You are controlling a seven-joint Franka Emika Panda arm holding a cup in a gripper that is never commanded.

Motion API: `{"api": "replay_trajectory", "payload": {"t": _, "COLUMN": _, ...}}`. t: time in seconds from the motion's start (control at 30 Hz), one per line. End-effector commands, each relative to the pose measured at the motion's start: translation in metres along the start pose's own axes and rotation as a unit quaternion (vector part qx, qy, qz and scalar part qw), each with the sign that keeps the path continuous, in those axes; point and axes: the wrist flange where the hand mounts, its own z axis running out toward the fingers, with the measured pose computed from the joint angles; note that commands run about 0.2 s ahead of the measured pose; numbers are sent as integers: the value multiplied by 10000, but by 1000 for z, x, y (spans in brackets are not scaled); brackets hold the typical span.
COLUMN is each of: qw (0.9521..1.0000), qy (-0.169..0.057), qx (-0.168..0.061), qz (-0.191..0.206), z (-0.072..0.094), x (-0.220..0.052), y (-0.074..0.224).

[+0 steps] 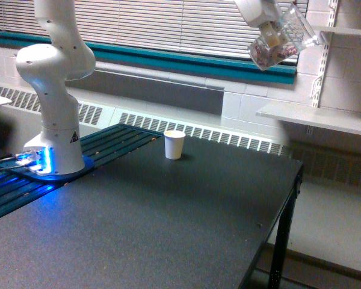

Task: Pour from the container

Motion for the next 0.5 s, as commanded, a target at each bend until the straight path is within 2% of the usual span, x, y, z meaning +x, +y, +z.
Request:
{"api": "replay_trajectory", "payload": {"t": 0.03, "qw": 9999, "qy": -50, "qx": 6, "qz": -110, "z": 2, "x": -10, "y": -10}}
{"api": "replay_trajectory", "payload": {"t": 0.33, "qw": 9997, "qy": -43, "qx": -52, "qz": -237, "z": 8, "x": -25, "y": -12}}
{"api": "replay_trajectory", "payload": {"t": 0.5, "qw": 9990, "qy": -102, "qx": -74, "qz": -435, "z": 14, "x": -46, "y": -19}}
